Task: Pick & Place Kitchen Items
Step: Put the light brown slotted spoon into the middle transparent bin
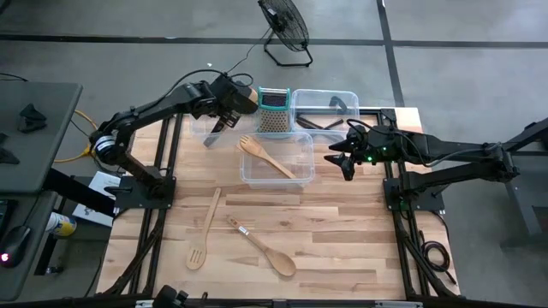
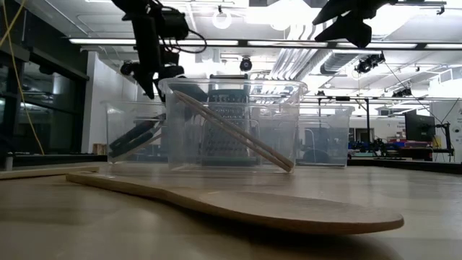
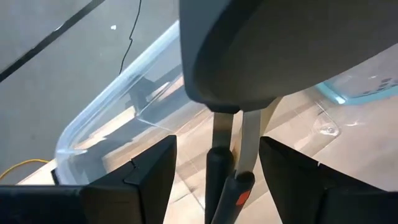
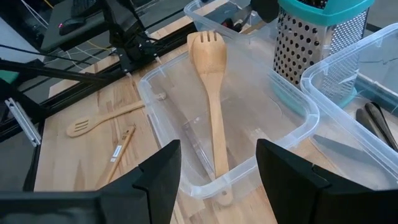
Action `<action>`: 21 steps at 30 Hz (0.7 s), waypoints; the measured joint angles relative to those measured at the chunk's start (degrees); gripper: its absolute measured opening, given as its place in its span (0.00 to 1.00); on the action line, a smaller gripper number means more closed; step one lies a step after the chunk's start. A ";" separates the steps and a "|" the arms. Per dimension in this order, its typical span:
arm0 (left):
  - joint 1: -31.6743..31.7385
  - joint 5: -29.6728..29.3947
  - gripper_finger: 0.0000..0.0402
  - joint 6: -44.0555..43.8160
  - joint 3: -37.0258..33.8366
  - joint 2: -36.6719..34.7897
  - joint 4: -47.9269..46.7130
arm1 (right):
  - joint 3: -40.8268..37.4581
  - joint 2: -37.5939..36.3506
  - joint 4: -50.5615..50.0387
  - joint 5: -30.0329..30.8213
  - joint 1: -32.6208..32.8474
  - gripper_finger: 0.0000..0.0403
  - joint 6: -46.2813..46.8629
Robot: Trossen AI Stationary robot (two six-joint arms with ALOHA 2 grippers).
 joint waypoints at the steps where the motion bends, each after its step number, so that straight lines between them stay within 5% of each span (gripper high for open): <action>1: 0.00 0.02 0.56 0.02 0.00 -0.71 -0.35 | 0.00 0.01 0.00 0.01 -0.01 0.50 0.00; 21: -6.23 3.14 0.56 -2.44 -0.09 -8.31 -1.52 | 0.00 0.00 -0.02 -0.33 -0.02 0.50 -0.02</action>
